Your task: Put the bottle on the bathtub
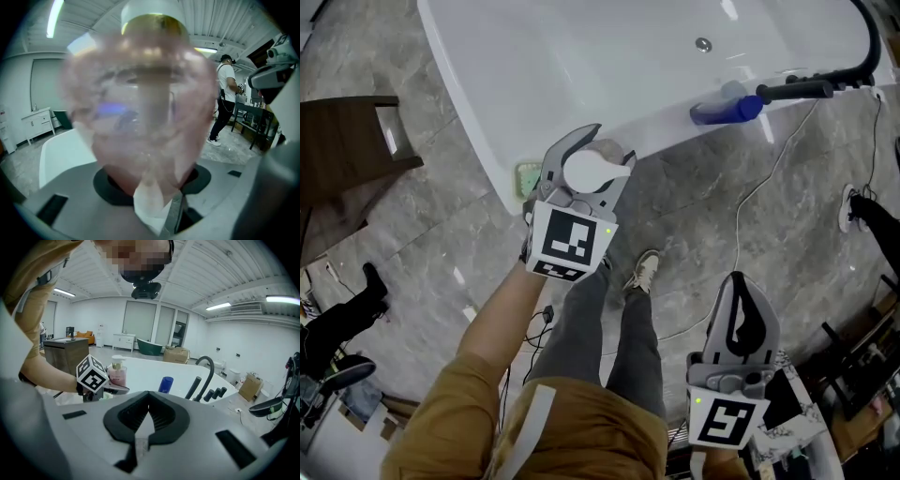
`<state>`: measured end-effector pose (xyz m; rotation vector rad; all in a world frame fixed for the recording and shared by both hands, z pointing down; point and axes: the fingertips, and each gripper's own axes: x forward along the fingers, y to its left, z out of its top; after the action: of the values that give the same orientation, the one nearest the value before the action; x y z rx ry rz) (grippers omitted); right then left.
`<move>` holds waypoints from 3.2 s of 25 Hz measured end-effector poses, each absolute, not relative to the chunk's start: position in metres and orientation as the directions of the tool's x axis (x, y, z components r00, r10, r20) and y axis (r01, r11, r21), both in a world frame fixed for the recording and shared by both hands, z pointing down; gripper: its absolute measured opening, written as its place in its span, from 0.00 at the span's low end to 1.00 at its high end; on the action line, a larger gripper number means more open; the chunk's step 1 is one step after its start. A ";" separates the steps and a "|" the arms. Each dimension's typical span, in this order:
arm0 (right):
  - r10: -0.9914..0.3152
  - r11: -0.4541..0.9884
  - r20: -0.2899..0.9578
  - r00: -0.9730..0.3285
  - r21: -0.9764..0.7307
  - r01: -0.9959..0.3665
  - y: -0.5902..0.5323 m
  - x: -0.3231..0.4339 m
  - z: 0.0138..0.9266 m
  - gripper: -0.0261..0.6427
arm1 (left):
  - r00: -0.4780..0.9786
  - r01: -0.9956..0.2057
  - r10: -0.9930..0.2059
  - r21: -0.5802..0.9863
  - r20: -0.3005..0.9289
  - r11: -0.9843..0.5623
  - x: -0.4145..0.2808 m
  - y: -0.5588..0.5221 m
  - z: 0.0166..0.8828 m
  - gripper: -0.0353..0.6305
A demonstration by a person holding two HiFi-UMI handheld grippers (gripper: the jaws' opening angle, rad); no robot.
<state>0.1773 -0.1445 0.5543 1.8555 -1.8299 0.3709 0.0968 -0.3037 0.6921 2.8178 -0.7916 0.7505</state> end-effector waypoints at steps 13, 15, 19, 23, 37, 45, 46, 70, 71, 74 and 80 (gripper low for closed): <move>-0.838 -0.020 0.535 0.102 0.156 -0.987 -0.137 0.196 0.562 0.05 | 0.730 -0.504 -0.449 -0.036 0.516 -0.863 0.112 -0.308 0.712 0.41; -0.836 -0.025 0.538 0.106 0.157 -0.987 -0.136 0.199 0.563 0.05 | 0.729 -0.506 -0.453 -0.041 0.513 -0.862 0.114 -0.308 0.712 0.41; -0.837 -0.034 0.536 0.112 0.152 -0.988 -0.137 0.202 0.563 0.05 | 0.728 -0.507 -0.452 -0.040 0.515 -0.861 0.114 -0.308 0.713 0.41; -0.837 -0.036 0.534 0.115 0.156 -0.987 -0.134 0.202 0.560 0.05 | 0.733 -0.513 -0.453 -0.025 0.507 -0.858 0.115 -0.309 0.713 0.41; -0.850 -0.048 0.510 0.133 0.176 -0.983 -0.116 0.195 0.545 0.05 | 0.738 -0.576 -0.523 -0.005 0.426 -0.817 0.101 -0.306 0.697 0.52; -0.867 -0.051 0.477 0.141 0.195 -0.979 -0.096 0.193 0.523 0.05 | 0.702 -0.614 -0.565 -0.033 0.434 -0.789 0.080 -0.292 0.678 0.54; -0.871 -0.053 0.470 0.141 0.196 -0.979 -0.095 0.194 0.520 0.05 | 0.698 -0.617 -0.568 -0.037 0.436 -0.786 0.078 -0.290 0.675 0.54; -0.950 0.052 0.313 0.019 0.220 -0.974 -0.071 0.167 0.400 0.05 | 0.555 -0.716 -0.688 -0.152 0.467 -0.681 0.023 -0.220 0.557 0.06; -0.952 0.058 0.305 0.012 0.222 -0.973 -0.069 0.167 0.395 0.05 | 0.558 -0.715 -0.690 -0.154 0.462 -0.682 0.023 -0.216 0.550 0.06; -0.962 0.067 0.273 -0.002 0.230 -0.971 -0.063 0.168 0.376 0.05 | 0.564 -0.715 -0.696 -0.159 0.444 -0.681 0.021 -0.206 0.525 0.06; -0.969 0.072 0.249 -0.005 0.260 -0.963 -0.049 0.177 0.350 0.05 | 0.582 -0.714 -0.712 -0.172 0.393 -0.679 0.024 -0.185 0.469 0.06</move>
<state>0.1773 -0.0490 0.3496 1.9218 -2.0001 -0.0218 0.0238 -0.1852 0.4692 2.7896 -1.2569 0.6895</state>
